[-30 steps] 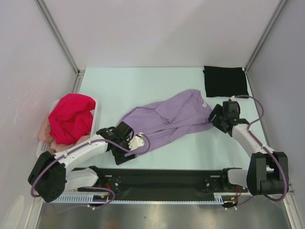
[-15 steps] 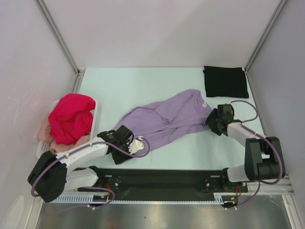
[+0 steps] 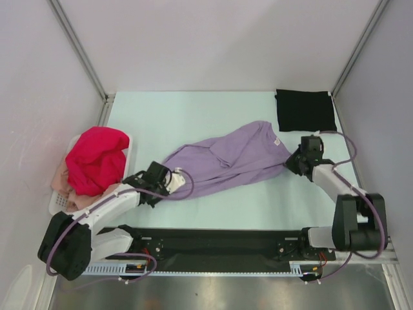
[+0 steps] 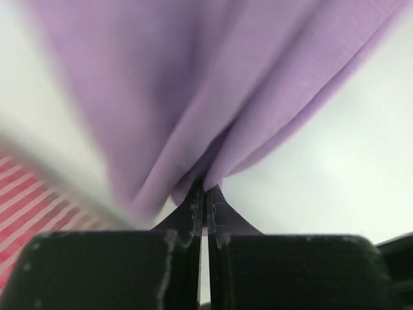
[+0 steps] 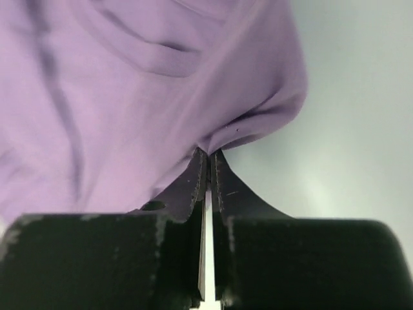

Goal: Fold and stack the t-shirts
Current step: Flatten the tshirt out

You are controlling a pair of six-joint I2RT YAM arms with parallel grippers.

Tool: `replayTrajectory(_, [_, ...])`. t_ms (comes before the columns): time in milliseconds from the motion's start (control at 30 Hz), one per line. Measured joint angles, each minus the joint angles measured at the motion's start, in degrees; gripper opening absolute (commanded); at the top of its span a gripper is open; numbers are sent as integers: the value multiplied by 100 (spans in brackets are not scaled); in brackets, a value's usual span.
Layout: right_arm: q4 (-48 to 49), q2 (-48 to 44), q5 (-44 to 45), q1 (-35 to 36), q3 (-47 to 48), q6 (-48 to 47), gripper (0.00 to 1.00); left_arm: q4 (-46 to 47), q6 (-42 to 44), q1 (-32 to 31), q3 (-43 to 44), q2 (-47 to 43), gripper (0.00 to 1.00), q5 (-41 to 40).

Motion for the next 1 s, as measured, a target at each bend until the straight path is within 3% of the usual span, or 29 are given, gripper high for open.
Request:
replayTrajectory(100, [-566, -855, -227, -291, 372, -142, 0, -96, 107, 702, 501, -234, 0, -426])
replayTrajectory(233, [-1261, -2006, -726, -859, 1274, -299, 0, -509, 227, 1355, 2039, -457, 0, -680])
replayTrajectory(500, [-2282, -2916, -1543, -1349, 3856, -535, 0, -1615, 339, 1561, 5466, -879, 0, -820])
replayTrajectory(700, [-2509, -3012, -1893, -1368, 5086, -557, 0, -1838, 710, 1563, 7062, -918, 0, -1268])
replayTrajectory(833, [-2216, -2763, -2050, -1368, 5403, -457, 0, -1604, 1023, 1563, 7283, -704, 0, -1480])
replayTrajectory(1000, [-1464, -1676, -2319, -1364, 5471, -85, 0, -1220, 1285, 1784, 7576, 490, 0, -1408])
